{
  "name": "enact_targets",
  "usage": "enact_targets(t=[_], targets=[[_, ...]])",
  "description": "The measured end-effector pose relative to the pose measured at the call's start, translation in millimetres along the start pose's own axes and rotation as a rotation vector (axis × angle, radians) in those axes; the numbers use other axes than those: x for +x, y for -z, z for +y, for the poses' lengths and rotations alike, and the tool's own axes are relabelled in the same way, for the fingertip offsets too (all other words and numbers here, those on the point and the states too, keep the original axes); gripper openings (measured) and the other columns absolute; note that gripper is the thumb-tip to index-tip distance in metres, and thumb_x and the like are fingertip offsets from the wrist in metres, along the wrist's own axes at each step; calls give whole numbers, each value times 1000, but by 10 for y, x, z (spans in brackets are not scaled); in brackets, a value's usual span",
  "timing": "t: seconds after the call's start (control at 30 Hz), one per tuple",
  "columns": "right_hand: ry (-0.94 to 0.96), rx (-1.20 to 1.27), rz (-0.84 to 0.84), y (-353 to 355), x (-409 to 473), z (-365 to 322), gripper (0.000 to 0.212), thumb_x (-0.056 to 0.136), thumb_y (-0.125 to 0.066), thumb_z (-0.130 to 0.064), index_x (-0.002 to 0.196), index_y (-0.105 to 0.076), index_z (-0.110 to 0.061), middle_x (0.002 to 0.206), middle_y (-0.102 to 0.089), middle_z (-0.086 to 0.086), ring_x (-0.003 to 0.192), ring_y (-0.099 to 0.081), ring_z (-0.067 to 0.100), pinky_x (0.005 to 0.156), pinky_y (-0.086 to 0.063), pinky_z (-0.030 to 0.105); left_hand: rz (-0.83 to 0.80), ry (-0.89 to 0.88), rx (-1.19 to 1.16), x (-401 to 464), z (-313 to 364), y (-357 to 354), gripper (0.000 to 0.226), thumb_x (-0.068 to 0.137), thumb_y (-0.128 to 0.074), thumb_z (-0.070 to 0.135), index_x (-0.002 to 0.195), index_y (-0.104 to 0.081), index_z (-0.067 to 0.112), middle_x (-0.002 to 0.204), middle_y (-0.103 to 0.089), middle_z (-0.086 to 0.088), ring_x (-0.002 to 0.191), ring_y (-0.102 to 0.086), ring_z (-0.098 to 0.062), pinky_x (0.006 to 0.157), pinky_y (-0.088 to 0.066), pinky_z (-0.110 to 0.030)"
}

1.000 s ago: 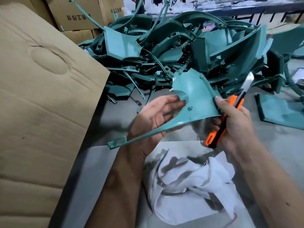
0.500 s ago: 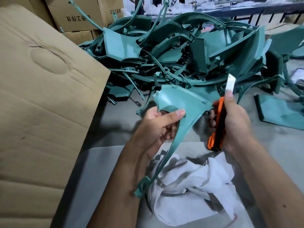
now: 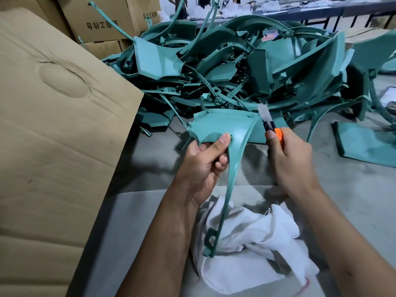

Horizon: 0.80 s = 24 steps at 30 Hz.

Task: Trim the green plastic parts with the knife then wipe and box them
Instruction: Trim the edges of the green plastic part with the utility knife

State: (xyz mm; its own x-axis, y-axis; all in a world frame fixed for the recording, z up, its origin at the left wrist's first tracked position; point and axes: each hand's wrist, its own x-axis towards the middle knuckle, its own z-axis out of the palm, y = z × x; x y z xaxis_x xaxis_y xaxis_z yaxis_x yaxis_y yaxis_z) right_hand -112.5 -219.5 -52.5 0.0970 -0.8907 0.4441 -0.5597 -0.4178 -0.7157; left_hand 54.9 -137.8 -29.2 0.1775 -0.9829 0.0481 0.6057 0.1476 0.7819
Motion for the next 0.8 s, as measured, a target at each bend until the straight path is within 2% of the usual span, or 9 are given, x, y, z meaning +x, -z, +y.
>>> enact_targets(t=[0.13,0.23,0.33,0.43,0.53,0.7,0.8], targets=[[70,-76,29,12,-17,3,41,109,-47,-37,73,-33,-25,60,-46,-1,53,-42,13,48,-23,24,-27,0,-28,-6,-4,21,23,84,-73,16,99,-59,5,59,-63,5,40,-51,1,37,-37,-7],[114,-57,29,14,-28,-8,41,108,-50,-35,72,-32,-27,57,-44,-3,49,-41,11,49,-34,18,7,-1,-110,-2,-31,-9,30,72,-80,17,95,-65,5,67,-66,3,42,-52,0,37,-39,-8],[195,-2,18,-2,-60,-44,42,109,-52,-30,72,-31,-31,55,-41,-8,48,-44,8,48,-34,14,37,-4,-162,11,-67,-42,17,69,-82,13,84,-75,8,74,-69,-2,44,-53,-1,38,-40,-9],[246,44,2,-6,-69,-56,40,109,-52,-31,73,-33,-30,56,-40,-9,54,-44,9,48,-32,18,63,-15,-159,20,-70,-35,19,79,-75,9,95,-65,4,73,-68,-1,44,-52,-1,38,-39,-9],[291,84,-41,-1,-95,-58,37,108,-51,-34,76,-37,-26,57,-41,-6,54,-41,14,48,-29,24,87,-30,-155,20,-75,-44,32,73,-81,13,98,-63,4,73,-68,-1,45,-51,-1,39,-39,-9],[340,178,-109,0,-145,-112,36,106,-51,-35,75,-37,-26,56,-36,-7,51,-37,9,49,-27,17,191,-44,-243,30,-75,-47,35,70,-75,9,101,-58,5,72,-67,-1,44,-51,0,40,-40,-8],[335,247,-135,27,-140,-111,37,108,-52,-33,75,-37,-27,57,-41,-3,50,-36,9,49,-27,18,165,-39,-264,17,-77,-76,34,71,-75,9,100,-58,5,68,-65,0,43,-51,0,39,-40,-8]])
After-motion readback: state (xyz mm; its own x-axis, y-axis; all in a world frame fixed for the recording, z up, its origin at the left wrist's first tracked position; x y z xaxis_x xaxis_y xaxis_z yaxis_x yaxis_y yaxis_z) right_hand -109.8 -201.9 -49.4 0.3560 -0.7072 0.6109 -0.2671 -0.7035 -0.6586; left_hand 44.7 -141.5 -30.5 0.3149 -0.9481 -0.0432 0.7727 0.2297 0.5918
